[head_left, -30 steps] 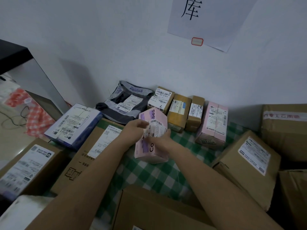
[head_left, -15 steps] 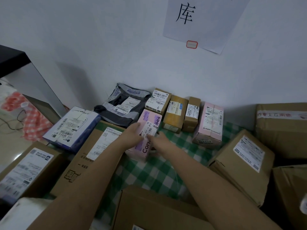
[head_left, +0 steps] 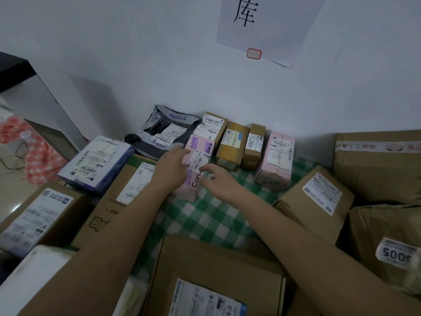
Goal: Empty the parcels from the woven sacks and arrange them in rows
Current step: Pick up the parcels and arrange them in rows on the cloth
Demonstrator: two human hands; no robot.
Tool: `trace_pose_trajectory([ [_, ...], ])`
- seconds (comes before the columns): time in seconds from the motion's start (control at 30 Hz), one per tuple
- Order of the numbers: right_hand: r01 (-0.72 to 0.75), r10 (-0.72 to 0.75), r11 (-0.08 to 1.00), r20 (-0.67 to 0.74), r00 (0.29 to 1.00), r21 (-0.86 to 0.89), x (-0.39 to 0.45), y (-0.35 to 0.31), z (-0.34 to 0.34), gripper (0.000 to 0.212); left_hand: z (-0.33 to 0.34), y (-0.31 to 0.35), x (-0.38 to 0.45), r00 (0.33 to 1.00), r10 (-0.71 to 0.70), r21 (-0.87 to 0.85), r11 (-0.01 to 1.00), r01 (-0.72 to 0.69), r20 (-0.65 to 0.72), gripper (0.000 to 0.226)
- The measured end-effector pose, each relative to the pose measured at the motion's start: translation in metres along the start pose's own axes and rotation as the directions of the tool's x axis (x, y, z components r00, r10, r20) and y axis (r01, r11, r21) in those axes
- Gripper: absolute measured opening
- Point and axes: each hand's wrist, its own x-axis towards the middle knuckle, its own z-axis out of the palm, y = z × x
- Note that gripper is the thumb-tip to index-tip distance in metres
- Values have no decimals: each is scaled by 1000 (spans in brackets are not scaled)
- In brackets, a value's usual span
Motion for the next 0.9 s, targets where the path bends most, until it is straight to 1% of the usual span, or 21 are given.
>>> trace_pose_trajectory([
  [0.07,68,-58,992,94,994,-104,-17,-5,-4,45,-10,8,-10,998,46,-41,998,-48,-41,37],
  [0.17,154,-71,946,282,957,-285,-41,-7,-12,51,-22,17,-30,999,52,-76,996,-52,-2,31],
  [0.27,159,60,888,452,890,-432,-67,-4,-19,67,-32,27,-56,998,-11,-110,994,18,64,31],
  [0.33,146,166,836,498,851,-529,-79,3,-21,82,-36,32,-72,995,-50,-123,991,61,88,31],
  [0.43,106,285,779,500,817,-618,-94,17,-14,99,-39,30,-96,980,-134,-156,975,157,150,31],
  [0.5,90,295,778,488,821,-622,-104,27,-5,106,-40,29,-117,973,-147,-157,972,176,178,30],
  [0.53,88,274,788,474,837,-610,-109,31,0,106,-41,29,-128,970,-154,-166,969,186,185,30],
  [0.63,80,188,823,403,896,-563,-118,36,5,94,-46,32,-158,962,-197,-189,954,233,191,31],
  [0.83,-46,197,903,316,928,-428,-137,30,-10,72,-58,45,-203,960,-239,-245,932,268,143,30],
  [0.9,-80,173,938,256,951,-337,-145,27,-19,70,-62,48,-213,964,-234,-249,933,259,126,29],
])
